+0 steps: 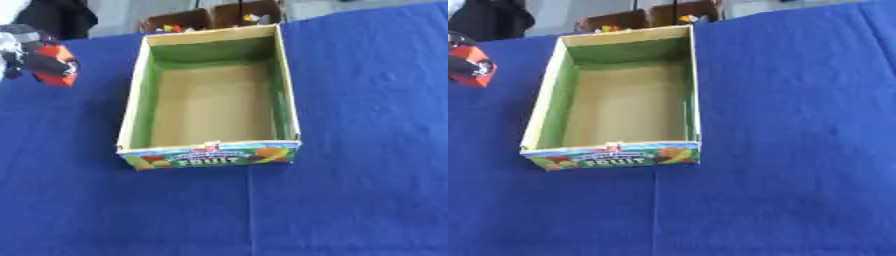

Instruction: Pick up objects on the table and place them in the box.

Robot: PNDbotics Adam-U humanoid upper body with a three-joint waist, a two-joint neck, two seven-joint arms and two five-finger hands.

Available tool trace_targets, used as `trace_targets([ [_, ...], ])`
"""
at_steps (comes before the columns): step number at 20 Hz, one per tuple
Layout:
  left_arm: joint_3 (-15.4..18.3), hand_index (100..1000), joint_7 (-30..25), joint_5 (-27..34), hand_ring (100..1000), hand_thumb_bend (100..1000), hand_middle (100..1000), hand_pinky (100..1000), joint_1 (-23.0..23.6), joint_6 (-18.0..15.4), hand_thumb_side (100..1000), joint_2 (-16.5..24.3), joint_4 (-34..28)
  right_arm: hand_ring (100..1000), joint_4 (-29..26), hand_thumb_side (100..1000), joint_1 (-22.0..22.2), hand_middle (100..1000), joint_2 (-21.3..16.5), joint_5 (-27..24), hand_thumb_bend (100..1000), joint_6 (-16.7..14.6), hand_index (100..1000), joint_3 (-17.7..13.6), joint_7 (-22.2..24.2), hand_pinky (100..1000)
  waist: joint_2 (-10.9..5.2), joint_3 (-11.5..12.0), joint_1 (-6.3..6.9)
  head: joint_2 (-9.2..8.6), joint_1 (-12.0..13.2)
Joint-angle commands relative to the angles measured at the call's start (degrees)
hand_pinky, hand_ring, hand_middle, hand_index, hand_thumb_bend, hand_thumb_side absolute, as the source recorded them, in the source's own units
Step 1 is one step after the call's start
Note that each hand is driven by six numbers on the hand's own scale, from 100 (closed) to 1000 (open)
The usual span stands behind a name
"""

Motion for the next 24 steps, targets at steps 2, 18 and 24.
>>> trace_targets([
  [2, -2.1, 941, -1.1, 1.9, 483, 100, 592, 100, -1.7, -1.5, 279, 1.9, -7.8, 649, -1.2, 913, -0.2, 467, -0.7, -0.6, 100, 0.2, 642, -0.2, 0.0, 572, -7.09, 0.2, 0.62, 0.8, -0.6],
  [18, -11.9, 930, -8.4, 5.8, 480, 100, 589, 100, -4.0, -6.4, 278, -4.4, -29.9, 649, -1.2, 902, -0.8, 466, -0.3, -1.5, 100, 0.6, 640, 0.7, 0.5, 571, -8.57, -1.1, 1.63, 1.04, -0.1],
  [24, -15.1, 929, -9.5, 5.0, 475, 100, 593, 100, -4.6, -7.8, 271, -7.4, -25.9, 649, -1.2, 897, -1.2, 466, -0.2, -1.8, 100, 0.5, 640, 1.0, 0.5, 572, -8.6, -1.9, 1.99, 0.71, 0.3],
])
